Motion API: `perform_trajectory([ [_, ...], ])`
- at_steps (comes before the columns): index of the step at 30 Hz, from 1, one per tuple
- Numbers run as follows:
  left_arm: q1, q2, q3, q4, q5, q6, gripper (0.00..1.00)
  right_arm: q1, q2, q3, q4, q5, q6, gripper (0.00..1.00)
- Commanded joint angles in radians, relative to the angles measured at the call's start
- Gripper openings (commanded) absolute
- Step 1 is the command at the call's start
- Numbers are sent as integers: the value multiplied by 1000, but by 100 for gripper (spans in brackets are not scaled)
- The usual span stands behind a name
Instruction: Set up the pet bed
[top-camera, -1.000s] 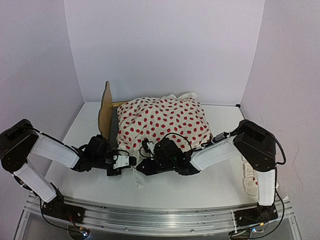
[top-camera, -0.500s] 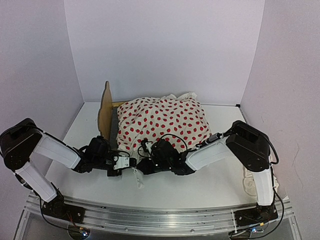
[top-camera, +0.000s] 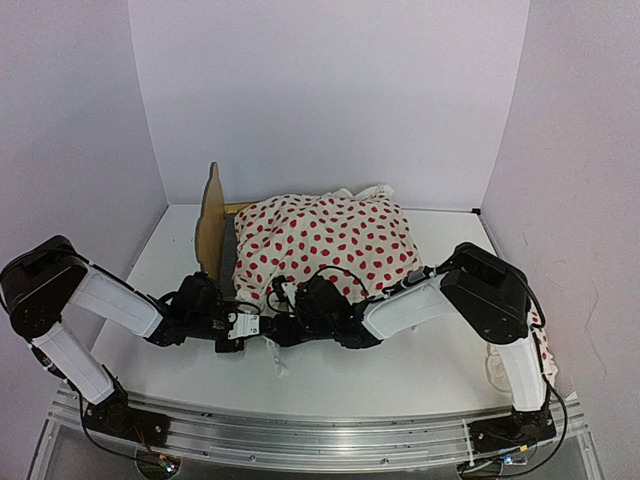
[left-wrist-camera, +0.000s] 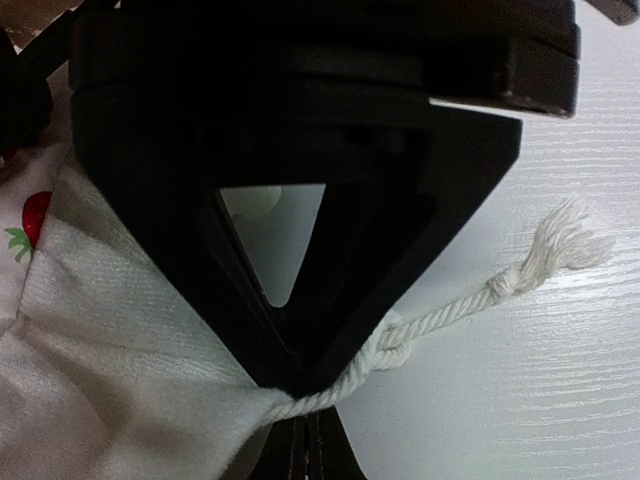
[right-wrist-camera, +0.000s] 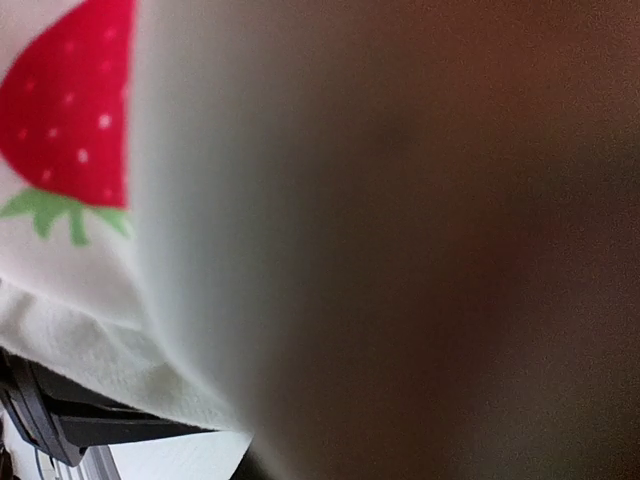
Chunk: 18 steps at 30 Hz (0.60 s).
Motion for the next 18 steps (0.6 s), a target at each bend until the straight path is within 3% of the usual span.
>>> perform_trajectory([
  [1,5,11,4,41,9,19,0,-2,23,11,38,-89,-1,13],
  [18,17,-2,39,49,-10,-19,0,-3,48,-20,44,-100,22,15],
])
